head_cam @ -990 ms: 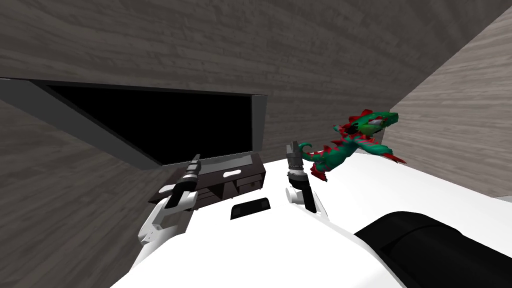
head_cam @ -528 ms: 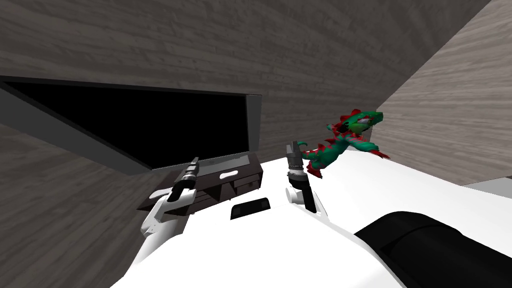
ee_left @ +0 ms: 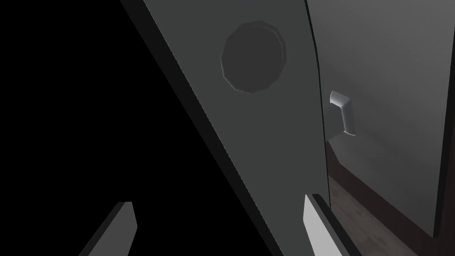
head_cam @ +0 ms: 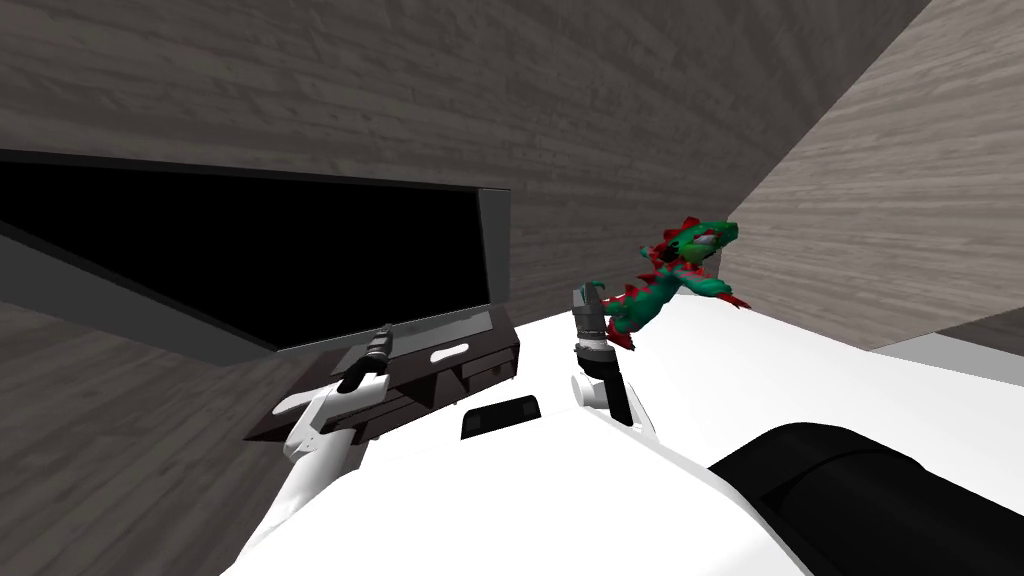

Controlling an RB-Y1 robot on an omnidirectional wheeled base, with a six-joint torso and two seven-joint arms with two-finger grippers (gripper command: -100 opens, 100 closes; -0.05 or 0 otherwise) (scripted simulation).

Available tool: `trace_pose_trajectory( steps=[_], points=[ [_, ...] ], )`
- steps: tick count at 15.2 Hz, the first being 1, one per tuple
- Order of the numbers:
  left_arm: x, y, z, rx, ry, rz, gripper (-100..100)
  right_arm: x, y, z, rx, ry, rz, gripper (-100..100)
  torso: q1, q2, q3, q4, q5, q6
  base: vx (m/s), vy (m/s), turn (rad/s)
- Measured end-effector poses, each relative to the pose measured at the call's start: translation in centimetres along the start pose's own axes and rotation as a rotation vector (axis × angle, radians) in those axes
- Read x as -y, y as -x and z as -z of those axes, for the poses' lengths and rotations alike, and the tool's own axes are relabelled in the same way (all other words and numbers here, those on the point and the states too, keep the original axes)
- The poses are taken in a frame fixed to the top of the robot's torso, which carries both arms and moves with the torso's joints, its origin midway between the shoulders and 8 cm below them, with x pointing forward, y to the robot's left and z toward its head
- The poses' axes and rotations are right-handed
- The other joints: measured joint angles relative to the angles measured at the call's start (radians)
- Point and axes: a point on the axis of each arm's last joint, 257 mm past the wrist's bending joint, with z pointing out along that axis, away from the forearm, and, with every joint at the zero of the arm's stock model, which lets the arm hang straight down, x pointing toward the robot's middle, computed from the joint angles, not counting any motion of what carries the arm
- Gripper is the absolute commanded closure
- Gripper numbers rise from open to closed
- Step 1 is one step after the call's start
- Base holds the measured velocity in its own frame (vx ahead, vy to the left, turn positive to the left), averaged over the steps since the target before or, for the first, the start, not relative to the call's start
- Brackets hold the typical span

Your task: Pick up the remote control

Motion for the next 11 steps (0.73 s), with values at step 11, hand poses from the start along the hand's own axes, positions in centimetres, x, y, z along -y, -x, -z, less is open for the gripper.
trace_pose_trajectory(
  steps=[11],
  points=[
    [-8.7,2.7,-1.9,0.057,0.307,0.046,-100,0.0,0.0,0.0,0.0,0.0,0.0,0,-0.001,0.0,0.0,0.0,0.0,0.0,0.008,-0.033,-0.09]
  ],
)
